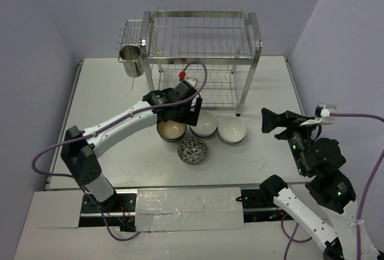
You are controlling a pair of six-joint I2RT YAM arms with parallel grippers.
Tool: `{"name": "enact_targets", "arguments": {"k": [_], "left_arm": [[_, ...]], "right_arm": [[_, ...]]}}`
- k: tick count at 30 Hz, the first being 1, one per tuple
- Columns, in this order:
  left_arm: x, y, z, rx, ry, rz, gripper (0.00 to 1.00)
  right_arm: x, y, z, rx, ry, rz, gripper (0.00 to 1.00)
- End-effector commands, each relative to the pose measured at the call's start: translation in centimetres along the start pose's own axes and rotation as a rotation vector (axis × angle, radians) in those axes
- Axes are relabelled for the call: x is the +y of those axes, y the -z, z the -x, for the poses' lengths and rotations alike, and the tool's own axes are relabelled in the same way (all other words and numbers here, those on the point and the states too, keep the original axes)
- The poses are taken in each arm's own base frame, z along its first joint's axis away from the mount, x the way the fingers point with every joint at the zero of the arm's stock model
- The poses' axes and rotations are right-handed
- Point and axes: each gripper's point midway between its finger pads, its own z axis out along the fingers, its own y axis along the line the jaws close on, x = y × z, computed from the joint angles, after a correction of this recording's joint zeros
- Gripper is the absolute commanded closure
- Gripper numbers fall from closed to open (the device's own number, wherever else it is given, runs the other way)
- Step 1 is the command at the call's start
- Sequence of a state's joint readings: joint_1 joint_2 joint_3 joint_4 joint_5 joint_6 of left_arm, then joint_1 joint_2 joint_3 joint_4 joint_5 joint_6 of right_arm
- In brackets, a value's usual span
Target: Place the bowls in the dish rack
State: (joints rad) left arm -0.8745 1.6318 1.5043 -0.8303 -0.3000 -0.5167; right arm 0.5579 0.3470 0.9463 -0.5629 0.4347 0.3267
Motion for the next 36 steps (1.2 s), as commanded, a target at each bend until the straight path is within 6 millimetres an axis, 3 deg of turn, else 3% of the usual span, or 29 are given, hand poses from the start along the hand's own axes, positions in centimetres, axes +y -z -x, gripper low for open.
{"name": "enact_targets", "arguments": {"k": [1, 7, 16, 21, 23, 30, 36], "left_arm": [[-0.8, -1.3, -1.1, 0.017, -0.051, 0.034, 0.09], [-1.3, -2.4, -2.9, 0.061, -0.047, 0.004, 0.19], [-1.7, -4.2, -6.2, 0.154, -0.05, -0.024, 0.49], [-0.8, -4.7, -6.9, 0.178, -0.067, 0.028, 0.55], [-0.8, -4.9, -7.2, 0.189, -0.073, 0.029, 0.61], [-0.8, -5.5, -7.4, 0.201, -0.079, 0.035, 0.65], [-0.8, -5.7, -7.2, 0.202, -0.087, 0.049, 0.74]], "right_arm": [[0.2, -0.4, 0.3, -0.005, 0.001, -0.005, 0.0], [0.0, -0.8, 0.0, 0.006, 0.015, -0.026, 0.0], [-0.2, -1.1, -0.2, 0.003, 0.022, -0.038, 0.0], [-0.5, -1.1, -0.5, 0.005, 0.022, -0.048, 0.0], [-0.4, -1.0, -0.5, 0.003, 0.016, -0.046, 0.0], [-0.6, -0.9, -0.5, 0.001, 0.017, -0.047, 0.01], [-0.7, -0.8, -0.4, -0.004, 0.019, -0.05, 0.01]]}}
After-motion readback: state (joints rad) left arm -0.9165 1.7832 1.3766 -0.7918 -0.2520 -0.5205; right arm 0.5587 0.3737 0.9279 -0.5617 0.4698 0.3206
